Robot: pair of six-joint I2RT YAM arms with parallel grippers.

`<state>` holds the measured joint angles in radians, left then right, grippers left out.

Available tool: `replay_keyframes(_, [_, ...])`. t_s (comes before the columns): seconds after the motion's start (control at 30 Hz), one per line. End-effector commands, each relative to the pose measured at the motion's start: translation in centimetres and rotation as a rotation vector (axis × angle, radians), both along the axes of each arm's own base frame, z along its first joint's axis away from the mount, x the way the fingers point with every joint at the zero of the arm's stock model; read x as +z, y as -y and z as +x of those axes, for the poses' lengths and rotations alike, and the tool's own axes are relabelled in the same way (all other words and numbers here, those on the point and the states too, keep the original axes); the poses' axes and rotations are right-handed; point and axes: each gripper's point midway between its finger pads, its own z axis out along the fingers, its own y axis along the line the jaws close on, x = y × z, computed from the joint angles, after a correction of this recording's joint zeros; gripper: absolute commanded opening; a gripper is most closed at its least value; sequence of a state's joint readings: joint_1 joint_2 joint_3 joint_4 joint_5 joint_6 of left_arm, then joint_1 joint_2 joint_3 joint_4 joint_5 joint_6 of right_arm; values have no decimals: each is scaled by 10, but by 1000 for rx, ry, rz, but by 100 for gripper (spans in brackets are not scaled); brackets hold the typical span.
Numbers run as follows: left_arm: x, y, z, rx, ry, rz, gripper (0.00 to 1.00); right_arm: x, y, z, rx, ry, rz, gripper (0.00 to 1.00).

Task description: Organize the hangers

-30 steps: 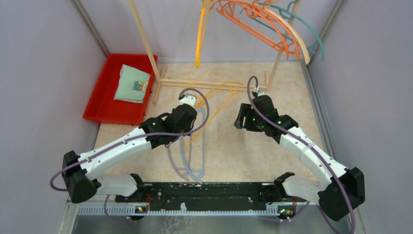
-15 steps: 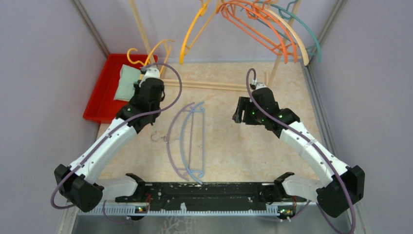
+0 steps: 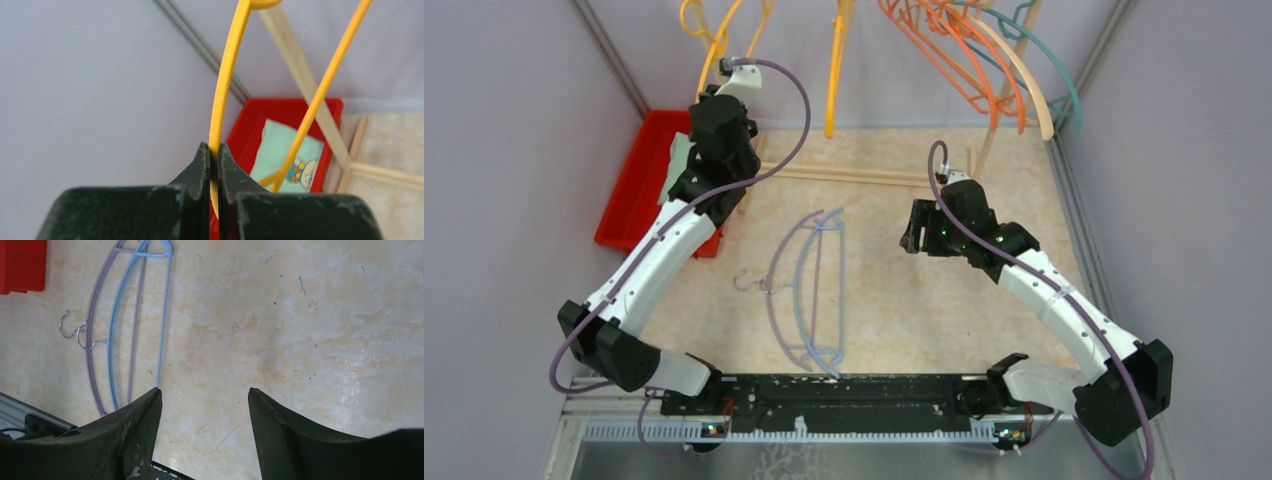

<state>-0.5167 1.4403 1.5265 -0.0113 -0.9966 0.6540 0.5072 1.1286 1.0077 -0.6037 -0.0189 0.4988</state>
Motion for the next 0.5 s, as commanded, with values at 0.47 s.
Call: replay_keyframes(0.47, [42,65,45,-127,89,47,0,25,4,19,-19,97,49,64])
